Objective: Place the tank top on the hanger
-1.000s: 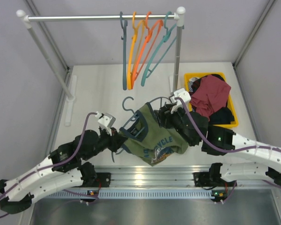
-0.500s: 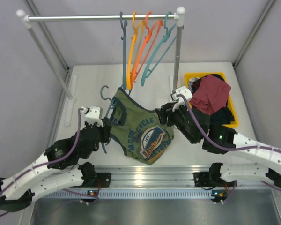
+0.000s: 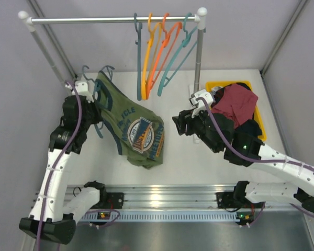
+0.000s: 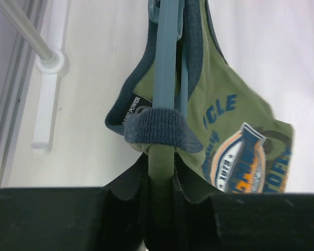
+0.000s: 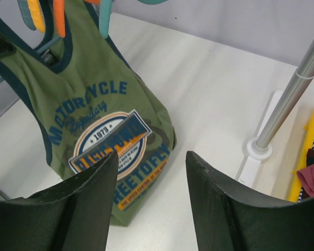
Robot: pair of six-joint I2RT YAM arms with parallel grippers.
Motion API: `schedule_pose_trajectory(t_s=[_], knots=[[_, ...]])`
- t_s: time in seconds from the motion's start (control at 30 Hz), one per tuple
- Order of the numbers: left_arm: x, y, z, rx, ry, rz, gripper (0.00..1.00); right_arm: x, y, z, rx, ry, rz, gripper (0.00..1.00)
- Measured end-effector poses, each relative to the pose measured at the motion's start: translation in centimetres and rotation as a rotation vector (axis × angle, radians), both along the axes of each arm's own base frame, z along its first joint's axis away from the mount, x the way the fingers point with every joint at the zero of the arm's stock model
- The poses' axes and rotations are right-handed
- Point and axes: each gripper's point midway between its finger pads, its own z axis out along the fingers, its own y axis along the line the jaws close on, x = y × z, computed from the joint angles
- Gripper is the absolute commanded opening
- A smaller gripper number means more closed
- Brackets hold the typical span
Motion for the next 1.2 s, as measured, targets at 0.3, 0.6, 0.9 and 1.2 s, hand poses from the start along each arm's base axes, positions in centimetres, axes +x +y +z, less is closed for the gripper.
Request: schedule_pose_trajectory(t_s=[0.3,0.6,0.9,1.2], knots=[[2.8,2.4,9.9,-0.077,-0.169,0.011,0.00,0.6,-0.2,0.9,0.009,0.000,0.026,0.54],[1.2,2.6,15.5,-0.084,-0.204,0.024,0.00,0.8,-0.3,1.0,0.009,0.004,0.053,0.54],[1.0,3.1,18.5,-0.045,-0.195,0.035,0.00,0.2,0.3,1.1,0.019,0.013,0.101,0.54],[3.7,4.1,18.8,0.035,-0.156,0.049,0.00,-0.2,0.6,1.2,0.027,0.014,0.128,0.54]])
